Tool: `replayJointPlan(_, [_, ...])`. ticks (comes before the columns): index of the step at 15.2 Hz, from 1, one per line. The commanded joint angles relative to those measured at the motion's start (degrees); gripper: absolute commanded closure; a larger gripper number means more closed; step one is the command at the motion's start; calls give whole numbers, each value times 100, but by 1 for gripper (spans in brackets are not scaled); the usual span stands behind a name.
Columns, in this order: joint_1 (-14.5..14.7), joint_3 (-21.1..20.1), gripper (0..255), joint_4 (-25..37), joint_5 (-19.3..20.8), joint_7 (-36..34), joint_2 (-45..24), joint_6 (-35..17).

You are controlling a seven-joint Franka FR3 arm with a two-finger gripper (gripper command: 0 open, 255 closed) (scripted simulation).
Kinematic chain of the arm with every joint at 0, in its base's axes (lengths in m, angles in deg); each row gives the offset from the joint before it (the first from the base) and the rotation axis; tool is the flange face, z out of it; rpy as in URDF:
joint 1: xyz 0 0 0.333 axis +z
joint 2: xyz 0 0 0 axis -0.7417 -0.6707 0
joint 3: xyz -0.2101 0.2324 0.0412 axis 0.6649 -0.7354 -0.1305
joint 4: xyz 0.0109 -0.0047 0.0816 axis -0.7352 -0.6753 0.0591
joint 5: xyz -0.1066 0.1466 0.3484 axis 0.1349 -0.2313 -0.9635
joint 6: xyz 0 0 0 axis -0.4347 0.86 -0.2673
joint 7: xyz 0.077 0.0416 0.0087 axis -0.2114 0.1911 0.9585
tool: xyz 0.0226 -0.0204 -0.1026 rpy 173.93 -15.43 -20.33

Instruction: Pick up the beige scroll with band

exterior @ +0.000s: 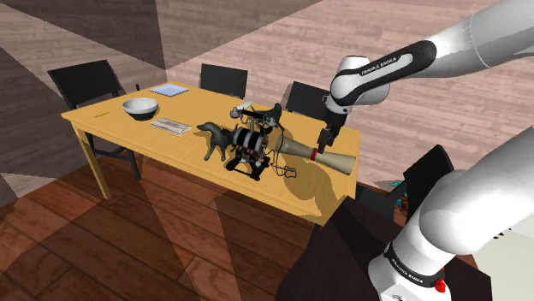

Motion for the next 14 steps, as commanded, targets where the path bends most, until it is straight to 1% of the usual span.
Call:
replayJointPlan(1, [4, 153, 0, 185, -114, 258, -436, -326])
replayJointPlan(4, [-9, 361, 0, 466, -398, 715, -1075, -764])
replayJointPlan(8, [-89, 525, 0, 954, -982, 1420, -1965, -1222])
replayJointPlan(11, [-254, 521, 0, 1406, -1499, 1969, -2636, -1458])
replayJointPlan(14, [-517, 411, 0, 1927, -1981, 2463, -3289, -1610])
